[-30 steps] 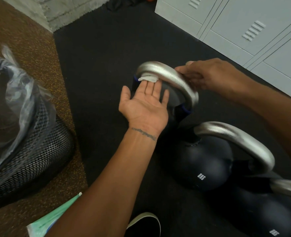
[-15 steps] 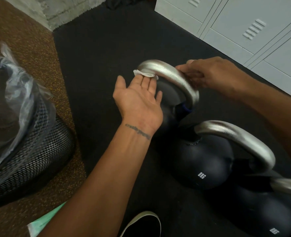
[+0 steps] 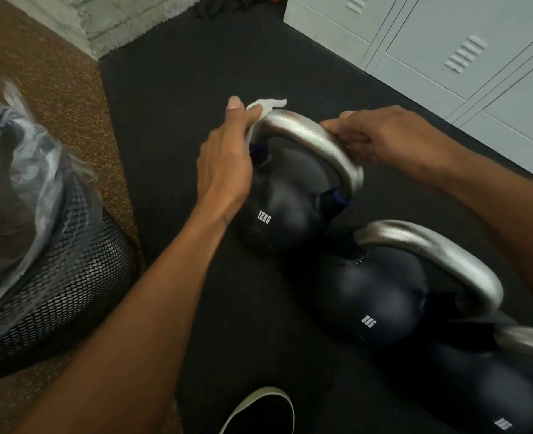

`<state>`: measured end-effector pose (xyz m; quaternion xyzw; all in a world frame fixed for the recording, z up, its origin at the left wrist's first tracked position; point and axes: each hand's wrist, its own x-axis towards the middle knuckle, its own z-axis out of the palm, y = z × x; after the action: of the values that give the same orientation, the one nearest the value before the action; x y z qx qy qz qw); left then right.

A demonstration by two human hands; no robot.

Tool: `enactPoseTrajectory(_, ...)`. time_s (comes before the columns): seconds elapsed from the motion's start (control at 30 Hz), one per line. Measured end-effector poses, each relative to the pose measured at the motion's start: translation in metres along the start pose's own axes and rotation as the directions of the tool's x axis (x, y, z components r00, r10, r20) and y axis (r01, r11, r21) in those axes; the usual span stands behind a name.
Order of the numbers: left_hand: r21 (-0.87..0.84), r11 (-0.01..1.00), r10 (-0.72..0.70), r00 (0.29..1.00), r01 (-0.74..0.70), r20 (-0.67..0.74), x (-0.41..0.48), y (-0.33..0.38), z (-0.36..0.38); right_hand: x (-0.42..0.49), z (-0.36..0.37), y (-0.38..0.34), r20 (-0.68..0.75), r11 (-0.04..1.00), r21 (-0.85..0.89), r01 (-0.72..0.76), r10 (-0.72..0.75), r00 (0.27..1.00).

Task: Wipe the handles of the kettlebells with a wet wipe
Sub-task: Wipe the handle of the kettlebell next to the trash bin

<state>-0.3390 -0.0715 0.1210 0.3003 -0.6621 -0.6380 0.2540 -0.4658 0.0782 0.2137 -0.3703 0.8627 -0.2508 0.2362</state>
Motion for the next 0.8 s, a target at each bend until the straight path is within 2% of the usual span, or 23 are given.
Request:
enactPoseTrajectory(0.1,0.032,0.996,0.077,0.993,-0.08,0.088,0.024,-0.005,-0.011,0.002,0.001,0.001,0.011,0.999,0.042,-0.018,0.018,1.0)
enactPoseTrajectory(0.23,-0.006,1.0,-0.002,0.978,0.004,0.21,0.045,0.006,-0.007,0.002,0.0,0.001,0.019,0.998,0.052,-0.03,0.029,0.999)
enactPoseTrajectory(0.33,0.189,0.98,-0.018,0.927,-0.057,0.376,0.066,0.019,-0.009,0.003,0.0,0.003,0.024,0.995,0.082,-0.053,0.051,0.998)
enactPoseTrajectory(0.47,0.413,0.9,-0.12,0.832,-0.14,0.542,0.083,0.032,-0.005,0.005,0.0,0.004,0.032,0.99,0.121,-0.069,0.066,0.997)
enactPoseTrajectory(0.53,0.444,0.878,-0.108,0.832,-0.176,0.544,0.086,0.033,-0.004,0.004,0.0,0.005,0.032,0.989,0.129,-0.078,0.074,0.997)
enactPoseTrajectory(0.63,0.389,0.905,-0.026,0.891,-0.171,0.452,0.083,0.026,-0.013,0.004,0.001,0.006,0.03,0.992,0.116,-0.055,0.052,0.998)
enactPoseTrajectory(0.73,0.332,0.932,0.034,0.948,-0.144,0.316,0.078,0.017,-0.023,0.003,0.0,0.006,0.03,0.998,0.055,-0.03,0.028,0.999)
enactPoseTrajectory(0.8,0.314,0.94,0.038,0.958,-0.13,0.283,0.075,0.016,-0.026,0.002,0.0,0.005,0.043,0.999,-0.039,0.014,-0.012,0.999)
